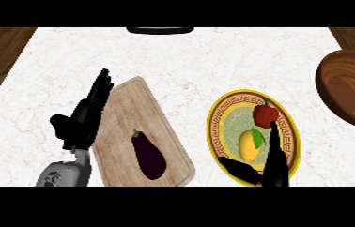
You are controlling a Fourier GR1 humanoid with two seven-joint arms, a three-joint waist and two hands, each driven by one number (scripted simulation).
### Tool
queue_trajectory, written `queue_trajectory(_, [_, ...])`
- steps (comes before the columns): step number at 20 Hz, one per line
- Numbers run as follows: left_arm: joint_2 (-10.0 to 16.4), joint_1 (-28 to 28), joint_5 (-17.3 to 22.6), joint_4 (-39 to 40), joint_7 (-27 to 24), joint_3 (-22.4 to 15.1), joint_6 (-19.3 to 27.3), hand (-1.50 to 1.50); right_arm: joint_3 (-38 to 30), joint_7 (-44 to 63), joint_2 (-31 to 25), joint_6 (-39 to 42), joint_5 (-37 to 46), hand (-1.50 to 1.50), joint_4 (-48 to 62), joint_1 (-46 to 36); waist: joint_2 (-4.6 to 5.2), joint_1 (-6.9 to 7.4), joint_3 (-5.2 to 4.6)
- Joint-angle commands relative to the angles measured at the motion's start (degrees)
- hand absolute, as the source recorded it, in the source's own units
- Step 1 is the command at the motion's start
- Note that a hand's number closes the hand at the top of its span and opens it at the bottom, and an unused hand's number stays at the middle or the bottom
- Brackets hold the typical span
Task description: Pick the lemon from the plate and place it in the bowl
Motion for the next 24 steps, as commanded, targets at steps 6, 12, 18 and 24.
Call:
queue_trajectory(6, [-2.50, 0.03, -0.54, 1.90, -1.88, -0.26, 1.06, 0.00, 0.53, -2.82, -5.15, 8.11, 1.93, 1.50, 5.67, -6.15, 0.16, 0.07, 0.13])
queue_trajectory(12, [-0.11, 1.15, 0.35, -1.56, 0.38, 1.81, -1.23, 0.00, 2.47, -7.02, -0.87, 5.73, 1.16, 1.50, 5.84, -4.34, 0.11, 0.08, 0.14])
queue_trajectory(18, [-0.05, -0.25, -0.31, 1.23, -1.47, 1.64, -1.12, 0.00, 3.47, -20.13, -15.56, 26.93, -15.42, 1.50, -6.05, -3.61, 0.00, -0.25, 0.23])
queue_trajectory(24, [-2.37, 0.60, -1.79, 1.57, -1.71, 0.33, 1.12, 0.00, -3.83, -36.54, -24.43, 34.04, -27.05, 1.50, -18.63, 2.65, -0.15, -1.37, 0.20])
